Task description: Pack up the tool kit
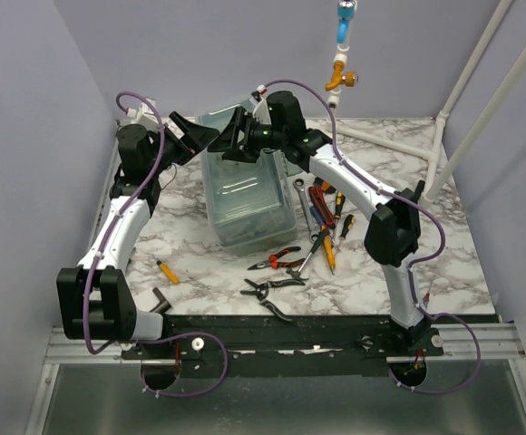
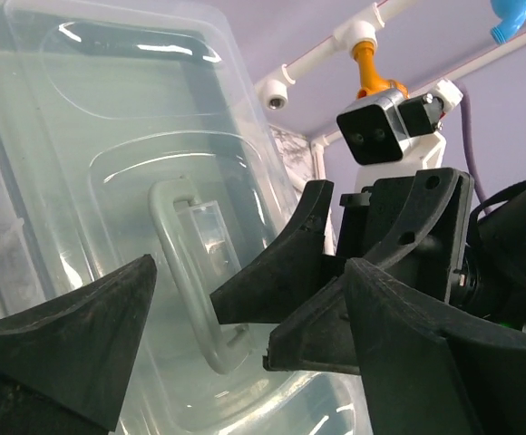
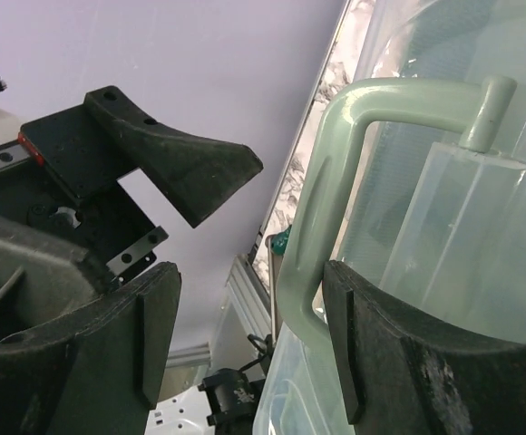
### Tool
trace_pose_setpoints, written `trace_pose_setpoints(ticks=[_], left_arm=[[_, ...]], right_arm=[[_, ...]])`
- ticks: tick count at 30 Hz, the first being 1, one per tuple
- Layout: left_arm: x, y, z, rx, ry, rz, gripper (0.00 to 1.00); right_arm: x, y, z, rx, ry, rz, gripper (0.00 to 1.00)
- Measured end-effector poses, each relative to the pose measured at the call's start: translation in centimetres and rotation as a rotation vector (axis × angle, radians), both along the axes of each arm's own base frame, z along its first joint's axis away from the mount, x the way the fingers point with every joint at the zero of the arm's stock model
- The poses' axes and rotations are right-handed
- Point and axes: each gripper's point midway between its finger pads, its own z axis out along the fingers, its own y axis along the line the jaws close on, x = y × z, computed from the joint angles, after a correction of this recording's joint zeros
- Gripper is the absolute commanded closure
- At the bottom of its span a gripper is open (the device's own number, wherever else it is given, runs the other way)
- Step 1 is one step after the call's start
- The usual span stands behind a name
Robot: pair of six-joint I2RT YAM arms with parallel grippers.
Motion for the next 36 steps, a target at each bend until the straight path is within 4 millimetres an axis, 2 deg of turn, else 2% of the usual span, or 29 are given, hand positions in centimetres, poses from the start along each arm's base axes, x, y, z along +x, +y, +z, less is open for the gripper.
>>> trace_pose_setpoints(ticks=[1,5,11,14,19,26,30,34,36], left_arm=[[0.2,-0.1,0.0,-0.012,0.008,-0.008,0.23],[0.8,-0.8,-0.3,-0.054,0.044,-0.039,0.25],[1.2,-0.7,-1.4,-0.081,0.130,-0.026,0.26],[2.0,-0.8,-1.6,-0.081,0.178,-0.023,0.29],[2.3,-1.0,-3.6,-0.071,0.267,-0.020,0.34],[2.5,-0.9,-4.3,-0.058,0.301,0.008,0.65],[3.0,-1.7,-4.4,-0.055,0.305,-0.008,0.78],[3.2,-2.3,-5.4,-0.053,0.335,-0.021,1.00],[3.4,-2.8,-5.0,-0.066,0.334,-0.034,1.00]], right_arm=[[0.0,0.0,0.1,0.003,0.004,0.002,0.29],[0.0,-0.2,0.0,0.009,0.009,0.009,0.29],[0.0,-0.2,0.0,0.017,0.006,0.018,0.29],[-0.1,-0.2,0.1,0.020,0.005,0.024,0.29],[-0.2,-0.2,0.1,0.024,0.003,0.031,0.29],[-0.2,-0.3,0.0,0.027,0.005,0.039,0.29],[-0.3,-0.3,0.0,0.028,0.007,0.042,0.29],[-0.4,-0.8,-0.5,0.019,0.024,0.039,0.28],[-0.3,-1.3,-0.5,0.017,0.029,0.032,0.27]])
